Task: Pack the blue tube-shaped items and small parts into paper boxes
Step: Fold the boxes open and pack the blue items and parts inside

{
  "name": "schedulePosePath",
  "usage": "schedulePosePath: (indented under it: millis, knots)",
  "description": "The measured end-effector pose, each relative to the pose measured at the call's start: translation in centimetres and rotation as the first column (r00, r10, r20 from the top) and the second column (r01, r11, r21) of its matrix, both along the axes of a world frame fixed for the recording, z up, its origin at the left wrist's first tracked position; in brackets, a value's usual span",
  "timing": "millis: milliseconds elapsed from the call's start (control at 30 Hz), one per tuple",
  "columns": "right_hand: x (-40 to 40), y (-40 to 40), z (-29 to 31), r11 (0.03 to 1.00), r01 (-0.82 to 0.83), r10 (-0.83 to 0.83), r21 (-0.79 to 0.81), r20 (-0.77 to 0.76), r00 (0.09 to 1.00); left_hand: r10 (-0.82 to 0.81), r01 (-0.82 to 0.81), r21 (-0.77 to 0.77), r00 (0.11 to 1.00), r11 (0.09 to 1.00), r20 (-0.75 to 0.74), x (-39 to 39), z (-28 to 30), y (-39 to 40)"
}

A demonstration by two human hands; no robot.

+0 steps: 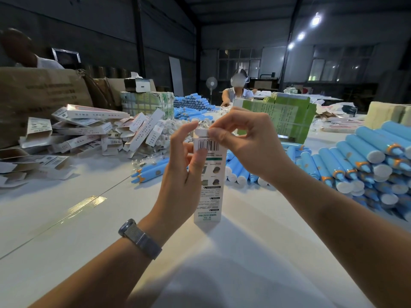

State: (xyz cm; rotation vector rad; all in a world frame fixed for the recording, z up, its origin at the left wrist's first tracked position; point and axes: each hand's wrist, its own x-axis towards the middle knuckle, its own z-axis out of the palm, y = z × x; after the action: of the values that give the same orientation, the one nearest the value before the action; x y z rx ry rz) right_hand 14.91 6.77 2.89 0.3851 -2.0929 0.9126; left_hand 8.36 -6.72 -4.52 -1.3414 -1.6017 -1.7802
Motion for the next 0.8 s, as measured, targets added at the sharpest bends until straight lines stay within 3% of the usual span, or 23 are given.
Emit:
schedulePosePath:
  millis: [267, 467, 600, 800]
  knots:
    - [0.5, -0.2, 0.9, 1.000, -0.015, 0.014, 0.013, 0.072, 0.997, -0.002, 0.002, -0.010, 1.000, 1.000, -0.002, -0.2, 0.0, -0.1]
    - [1.9, 0.5, 3.6, 0.975, -0.016, -0.041, 0.223, 0.250, 0.967, -0.006, 0.005, -0.029, 0.999, 1.000, -0.039, 0.0, 0.0, -0.1]
    - [2.2, 0.2, 3.9, 0.935, 0.054, -0.115, 0.349, 0.157, 0.981, 0.009, -0.011, -0.035, 0.998, 0.999, -0.058, 0.0, -0.1, -0.2]
    - [2.1, -0.1, 3.7, 0.911, 0.137, -0.193, 0.388, 0.107, 0.975, 0.030, -0.032, -0.046, 0.998, 0.998, -0.051, -0.2, 0.0, -0.2]
